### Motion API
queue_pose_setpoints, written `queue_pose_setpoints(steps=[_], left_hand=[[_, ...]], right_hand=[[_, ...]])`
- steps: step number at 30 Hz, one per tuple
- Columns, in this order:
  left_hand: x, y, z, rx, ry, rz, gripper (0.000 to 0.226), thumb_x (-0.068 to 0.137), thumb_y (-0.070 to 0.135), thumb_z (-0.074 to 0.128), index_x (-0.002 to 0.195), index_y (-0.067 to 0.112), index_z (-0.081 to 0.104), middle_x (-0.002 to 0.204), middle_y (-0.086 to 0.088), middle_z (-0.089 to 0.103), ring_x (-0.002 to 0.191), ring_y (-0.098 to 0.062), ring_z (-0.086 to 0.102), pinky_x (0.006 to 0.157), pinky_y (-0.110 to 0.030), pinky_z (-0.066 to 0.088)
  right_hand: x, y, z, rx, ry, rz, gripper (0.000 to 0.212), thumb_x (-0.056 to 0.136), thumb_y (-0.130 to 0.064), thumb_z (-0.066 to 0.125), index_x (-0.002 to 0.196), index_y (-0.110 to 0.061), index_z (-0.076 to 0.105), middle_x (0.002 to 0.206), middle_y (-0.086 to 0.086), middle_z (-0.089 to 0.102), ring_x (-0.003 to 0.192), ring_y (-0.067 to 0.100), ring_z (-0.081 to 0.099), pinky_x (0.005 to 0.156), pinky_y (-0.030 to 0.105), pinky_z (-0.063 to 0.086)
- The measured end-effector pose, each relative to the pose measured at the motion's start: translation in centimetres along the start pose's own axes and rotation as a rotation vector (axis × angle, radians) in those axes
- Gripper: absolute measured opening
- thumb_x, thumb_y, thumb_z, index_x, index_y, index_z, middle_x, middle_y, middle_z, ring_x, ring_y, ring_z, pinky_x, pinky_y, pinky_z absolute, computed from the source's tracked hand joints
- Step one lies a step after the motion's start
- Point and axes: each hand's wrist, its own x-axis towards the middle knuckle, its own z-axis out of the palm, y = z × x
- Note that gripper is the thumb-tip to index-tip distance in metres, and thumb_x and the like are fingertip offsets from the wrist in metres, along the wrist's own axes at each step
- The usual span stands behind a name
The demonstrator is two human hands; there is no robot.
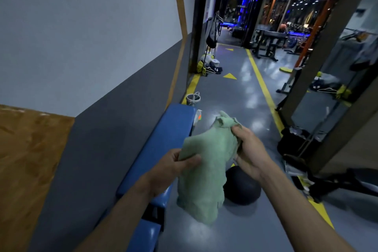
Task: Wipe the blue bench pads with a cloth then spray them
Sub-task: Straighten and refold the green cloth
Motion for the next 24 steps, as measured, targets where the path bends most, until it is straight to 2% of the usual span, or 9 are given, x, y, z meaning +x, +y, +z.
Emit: queue_pose_setpoints(steps=[4,6,10,13,15,18,20,22,24], left_hand=[[8.3,1.0,0.9,0.039,0.079,0.001,0.034,0.09,0.032,0.067,0.105,0.001,0.072,0.106,-0.021,0.072,0.098,-0.033,0.069,0.091,-0.047,0.054],[12.9,0.7,1.4,0.017,0.078,-0.049,0.039,0.091,0.034,0.064,0.109,-0.001,0.069,0.109,-0.024,0.07,0.102,-0.036,0.067,0.095,-0.051,0.052],[21.7,1.0,2.1,-0.083,0.002,-0.157,0.046,0.098,0.037,0.054,0.124,0.0,0.06,0.124,-0.023,0.065,0.117,-0.037,0.061,0.103,-0.049,0.047],[27.5,2.0,2.8,-0.183,-0.019,-0.225,0.047,0.101,0.044,0.046,0.132,0.01,0.057,0.131,-0.016,0.063,0.123,-0.035,0.059,0.106,-0.054,0.044],[31.1,2.4,3.2,-0.14,-0.056,-0.255,0.048,0.101,0.048,0.043,0.134,0.015,0.055,0.131,-0.014,0.063,0.12,-0.034,0.061,0.099,-0.055,0.048],[36.0,2.6,3.3,0.0,0.06,-0.264,0.045,0.1,0.049,0.042,0.127,0.015,0.056,0.105,-0.006,0.073,0.081,-0.021,0.071,0.063,-0.035,0.054],[39.2,2.6,3.0,0.105,0.16,-0.244,0.043,0.1,0.049,0.042,0.118,0.015,0.06,0.087,-0.003,0.073,0.064,-0.015,0.065,0.055,-0.03,0.048],[42.4,2.4,2.0,0.119,0.172,-0.231,0.037,0.101,0.044,0.045,0.114,0.014,0.063,0.092,-0.004,0.075,0.075,-0.018,0.07,0.067,-0.037,0.055],[45.7,1.9,0.8,0.113,0.109,-0.239,0.031,0.098,0.033,0.055,0.119,0.011,0.064,0.109,-0.009,0.074,0.098,-0.026,0.071,0.087,-0.044,0.056]], right_hand=[[5.3,2.6,-6.5,0.039,-0.071,0.38,0.063,0.095,-0.063,0.041,0.134,-0.017,0.06,0.139,0.016,0.057,0.121,0.035,0.059,0.099,0.054,0.049],[8.0,3.7,-9.8,0.003,-0.085,0.436,0.071,0.092,-0.07,0.041,0.137,-0.018,0.057,0.138,0.019,0.057,0.128,0.041,0.052,0.109,0.06,0.038],[14.4,1.7,-15.0,0.113,0.071,0.324,0.067,0.089,-0.066,0.053,0.134,-0.017,0.061,0.14,0.022,0.054,0.125,0.038,0.052,0.106,0.05,0.043],[18.8,-0.1,-17.6,0.128,0.003,0.332,0.063,0.096,-0.064,0.038,0.135,-0.02,0.059,0.138,0.014,0.059,0.128,0.029,0.055,0.108,0.045,0.04],[21.5,-1.3,-18.9,0.116,-0.014,0.318,0.055,0.093,-0.059,0.044,0.129,-0.022,0.065,0.134,0.01,0.063,0.124,0.024,0.059,0.102,0.04,0.048],[26.6,-3.5,-21.5,0.003,0.04,0.251,0.044,0.085,-0.046,0.065,0.112,-0.012,0.074,0.115,0.015,0.071,0.106,0.025,0.07,0.082,0.033,0.056],[29.9,-4.7,-23.3,-0.089,0.046,0.239,0.056,0.073,-0.048,0.08,0.11,-0.008,0.072,0.106,0.014,0.073,0.095,0.025,0.071,0.08,0.033,0.056],[33.2,-5.7,-24.8,-0.134,0.061,0.224,0.06,0.063,-0.049,0.087,0.106,-0.009,0.072,0.102,0.014,0.072,0.09,0.026,0.068,0.08,0.036,0.055],[36.4,-6.5,-26.0,-0.197,0.088,0.214,0.04,0.078,-0.04,0.076,0.104,-0.01,0.072,0.104,0.015,0.073,0.09,0.029,0.067,0.082,0.039,0.054]])
